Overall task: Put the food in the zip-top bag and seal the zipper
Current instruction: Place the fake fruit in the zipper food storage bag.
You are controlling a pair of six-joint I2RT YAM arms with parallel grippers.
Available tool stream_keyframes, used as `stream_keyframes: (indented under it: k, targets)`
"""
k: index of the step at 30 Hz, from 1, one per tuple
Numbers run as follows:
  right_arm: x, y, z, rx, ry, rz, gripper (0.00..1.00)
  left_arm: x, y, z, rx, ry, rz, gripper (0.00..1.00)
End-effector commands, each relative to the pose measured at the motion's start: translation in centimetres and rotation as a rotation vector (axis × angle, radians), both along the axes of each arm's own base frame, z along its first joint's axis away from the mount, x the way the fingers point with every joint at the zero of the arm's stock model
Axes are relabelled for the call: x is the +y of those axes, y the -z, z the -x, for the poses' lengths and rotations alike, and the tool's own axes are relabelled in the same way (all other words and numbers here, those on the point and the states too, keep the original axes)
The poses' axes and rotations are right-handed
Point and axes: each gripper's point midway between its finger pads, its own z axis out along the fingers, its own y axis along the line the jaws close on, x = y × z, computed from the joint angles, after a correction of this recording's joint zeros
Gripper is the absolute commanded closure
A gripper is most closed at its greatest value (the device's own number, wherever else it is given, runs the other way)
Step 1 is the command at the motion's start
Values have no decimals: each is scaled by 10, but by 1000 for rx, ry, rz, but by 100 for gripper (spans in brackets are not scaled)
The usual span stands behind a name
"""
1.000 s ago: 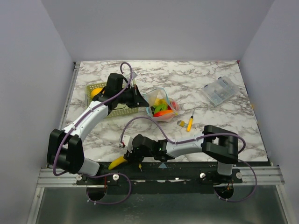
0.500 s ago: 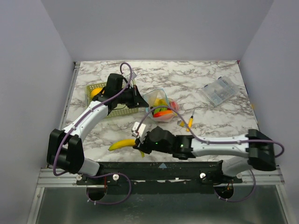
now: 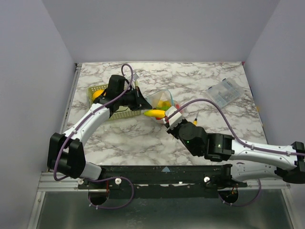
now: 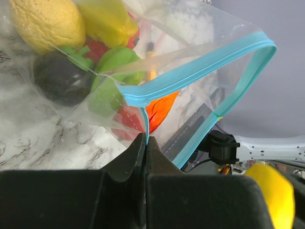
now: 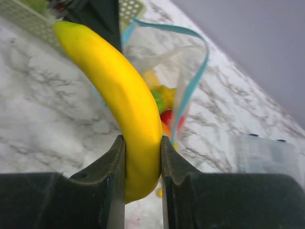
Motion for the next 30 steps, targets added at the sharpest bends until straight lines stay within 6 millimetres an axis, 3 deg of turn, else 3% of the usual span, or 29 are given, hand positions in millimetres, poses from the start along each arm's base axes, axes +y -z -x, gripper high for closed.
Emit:
stream_keyframes:
  k: [1, 5, 10, 30]
  targets:
    - [-49, -34, -29, -122, 252, 152, 100, -2, -32, 5, -53, 12, 70, 100]
    - [-50, -40, -44, -120, 298, 213, 99, -2, -37, 9, -57, 2, 92, 100]
    - [-42, -30, -58, -87, 316, 342, 99, -1, -36, 12, -49, -11, 112, 100]
    - [11, -8, -104, -36, 192, 614, 100, -8, -27, 30, -49, 10, 91, 100]
